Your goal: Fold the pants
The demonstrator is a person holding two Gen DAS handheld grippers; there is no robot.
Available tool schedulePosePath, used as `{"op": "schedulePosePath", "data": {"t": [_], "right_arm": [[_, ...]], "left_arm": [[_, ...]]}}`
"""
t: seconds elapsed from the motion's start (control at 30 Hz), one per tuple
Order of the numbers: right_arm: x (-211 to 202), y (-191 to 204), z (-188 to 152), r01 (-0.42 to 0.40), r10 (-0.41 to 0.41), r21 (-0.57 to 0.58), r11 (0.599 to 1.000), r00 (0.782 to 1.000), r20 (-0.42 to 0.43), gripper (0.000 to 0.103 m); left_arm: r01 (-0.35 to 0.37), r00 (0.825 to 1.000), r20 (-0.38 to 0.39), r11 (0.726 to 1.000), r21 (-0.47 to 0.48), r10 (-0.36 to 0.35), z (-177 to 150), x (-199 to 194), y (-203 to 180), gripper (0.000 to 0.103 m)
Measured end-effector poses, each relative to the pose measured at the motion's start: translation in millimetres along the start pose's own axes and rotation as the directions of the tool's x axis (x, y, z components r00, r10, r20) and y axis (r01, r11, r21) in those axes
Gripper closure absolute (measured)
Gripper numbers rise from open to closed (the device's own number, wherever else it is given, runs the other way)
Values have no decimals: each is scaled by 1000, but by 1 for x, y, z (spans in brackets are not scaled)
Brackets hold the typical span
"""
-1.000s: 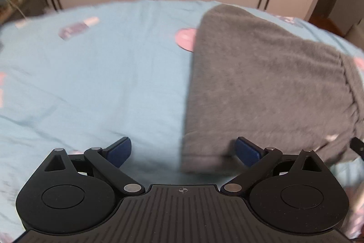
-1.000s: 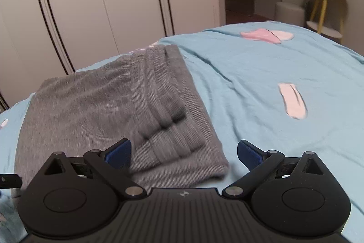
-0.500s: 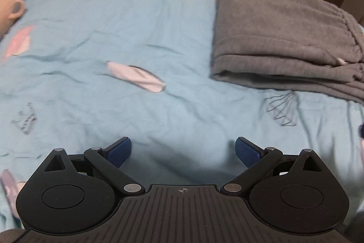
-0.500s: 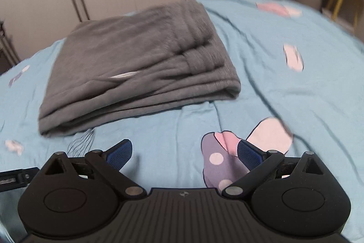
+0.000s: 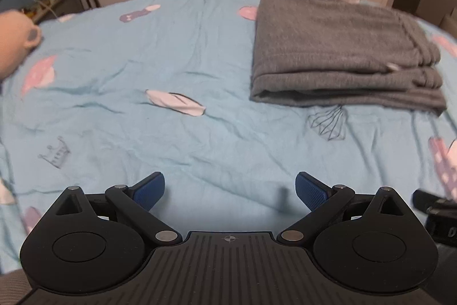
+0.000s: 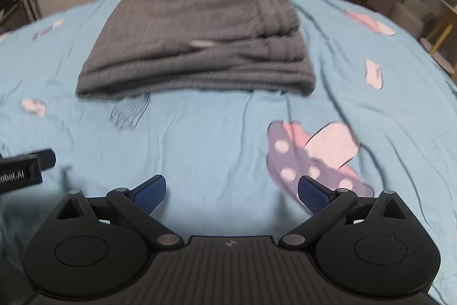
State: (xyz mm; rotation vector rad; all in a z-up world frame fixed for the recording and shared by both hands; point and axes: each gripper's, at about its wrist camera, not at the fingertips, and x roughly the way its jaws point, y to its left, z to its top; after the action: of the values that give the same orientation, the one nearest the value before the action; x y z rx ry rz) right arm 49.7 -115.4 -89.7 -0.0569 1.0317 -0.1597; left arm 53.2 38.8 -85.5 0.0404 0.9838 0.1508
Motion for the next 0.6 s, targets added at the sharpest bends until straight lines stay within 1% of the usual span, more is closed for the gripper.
{"op": "schedulePosePath", "data": {"t": [0.07,0.13,0.17,0.27,0.3,0.37,0.43,0.5,0.53,0.6], "right_arm": [[-3,1,0,2,-2,-5,1000,1000,-1,4],[-4,1,1,5,-5,-2,1000,1000,-24,4],[-3,-1,3,7,-7,1,1000,999,-40,4],[-1,-6,7,-9,10,22,1000,999,-52,4],[0,-8,8,-20,21,32,999,998,-58,4],[3,-11,12,-34,38,51,998,997,-72,4],[6,-14,15,-30,35,63,998,997,-74,4],[9,-17,19,-10,15,68,998,997,-70,4],[10,-18,22,3,1,67,998,998,-64,4],[10,-22,26,26,-25,79,997,999,-21,4]], "left_arm": [[-36,999,10,997,62,35,0,-5,-8,2],[-40,999,21,993,110,37,0,-11,-16,2],[-19,1000,19,992,128,16,2,-14,-20,2],[55,998,-4,989,137,-55,10,-20,-26,2],[69,998,-14,988,142,-67,13,-19,-29,2],[67,998,-22,983,171,-64,20,-17,-37,2],[47,999,-4,977,208,-48,25,-13,-43,2],[23,999,34,972,232,-31,31,-7,-46,2],[20,998,56,972,234,-34,34,-4,-47,2],[37,995,80,977,211,-55,39,4,-46,2]]}}
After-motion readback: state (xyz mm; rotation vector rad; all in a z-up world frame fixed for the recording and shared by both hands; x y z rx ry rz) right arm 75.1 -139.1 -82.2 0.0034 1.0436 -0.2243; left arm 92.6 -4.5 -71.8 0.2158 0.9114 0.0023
